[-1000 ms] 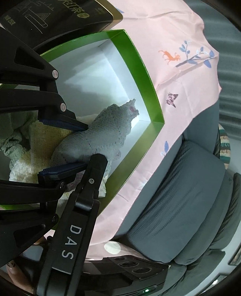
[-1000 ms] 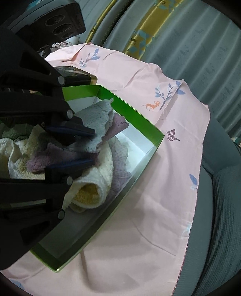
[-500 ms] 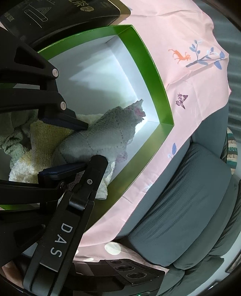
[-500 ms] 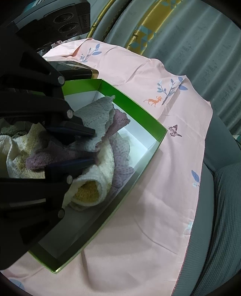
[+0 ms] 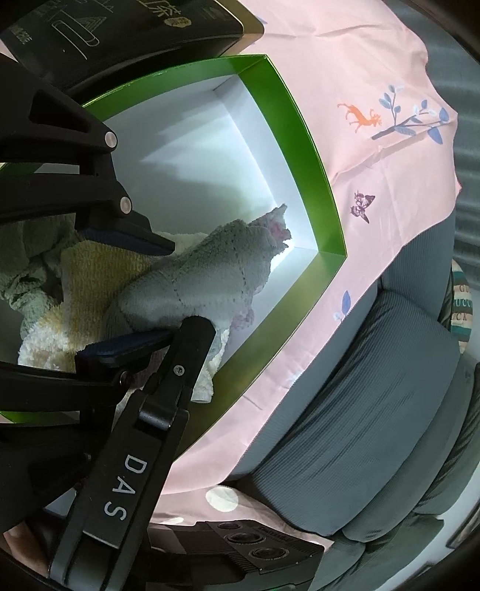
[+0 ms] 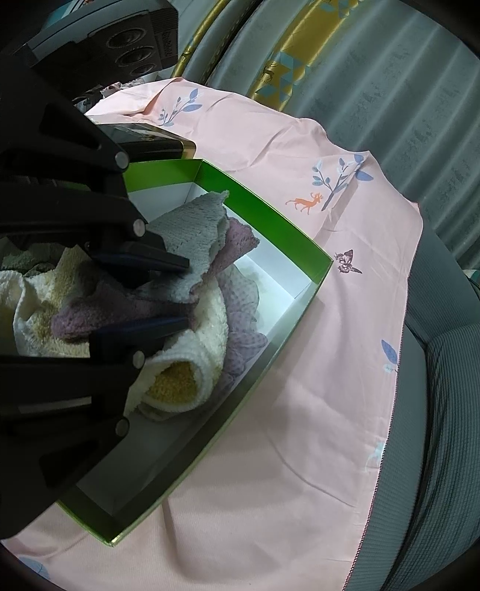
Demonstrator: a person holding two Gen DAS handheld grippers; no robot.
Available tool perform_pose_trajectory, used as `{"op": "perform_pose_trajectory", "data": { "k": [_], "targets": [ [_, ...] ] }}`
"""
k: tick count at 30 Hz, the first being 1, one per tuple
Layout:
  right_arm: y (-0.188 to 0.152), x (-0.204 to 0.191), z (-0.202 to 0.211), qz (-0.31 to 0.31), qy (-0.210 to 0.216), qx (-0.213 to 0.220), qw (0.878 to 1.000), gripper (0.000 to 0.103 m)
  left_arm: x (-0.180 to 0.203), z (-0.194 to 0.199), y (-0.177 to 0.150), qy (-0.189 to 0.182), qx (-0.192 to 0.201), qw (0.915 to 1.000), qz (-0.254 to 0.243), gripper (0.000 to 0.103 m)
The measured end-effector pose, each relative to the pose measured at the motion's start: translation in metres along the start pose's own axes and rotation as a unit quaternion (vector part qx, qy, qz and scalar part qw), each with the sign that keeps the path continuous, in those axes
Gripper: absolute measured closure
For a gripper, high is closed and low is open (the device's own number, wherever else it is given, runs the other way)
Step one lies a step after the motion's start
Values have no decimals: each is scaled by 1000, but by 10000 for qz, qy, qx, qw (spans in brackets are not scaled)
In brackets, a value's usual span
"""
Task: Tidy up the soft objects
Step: 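Open the right gripper to release the cloth onto the towels, then withdraw the right gripper from the box toward the tissue pack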
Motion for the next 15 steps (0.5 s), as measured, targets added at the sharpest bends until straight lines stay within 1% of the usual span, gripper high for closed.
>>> {"op": "perform_pose_trajectory", "data": {
  "k": [4, 6, 7, 8, 10, 13, 15],
  "targets": [
    [0, -1, 2, -23, 22, 18, 10000, 78, -1, 3, 0, 16, 65, 10000, 11, 54],
    [0, -3, 8, 52, 10, 104, 9999, 76, -1, 9, 0, 62, 159, 9998, -49, 48],
    [0, -3, 11, 96, -12, 148, 9998, 74, 0, 13, 0, 106, 227, 9996, -100, 43],
    [1, -4, 15, 165, -71, 230, 9996, 67, 0, 16, 0, 136, 274, 9994, -132, 38],
    [0, -7, 24, 303, -158, 439, 9985, 59, 2, 27, 0, 176, 379, 9989, -223, 36],
    [-1, -10, 35, 382, -167, 654, 9970, 55, -1, 49, -6, 171, 452, 9984, -279, 36],
    [-4, -15, 44, 445, -130, 802, 9957, 50, -6, 63, -9, 207, 467, 9983, -272, 32]
  ]
}}
Point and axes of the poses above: each gripper's, at about its wrist camera, not at the fingertips, and z roughly against the way its jaws point, x to its right, y to its top, the point moved 6 cm from there along -z, roughly the way its jaws point, and after that the axes turned 2 degrees about -y, right-handed, at the moved point
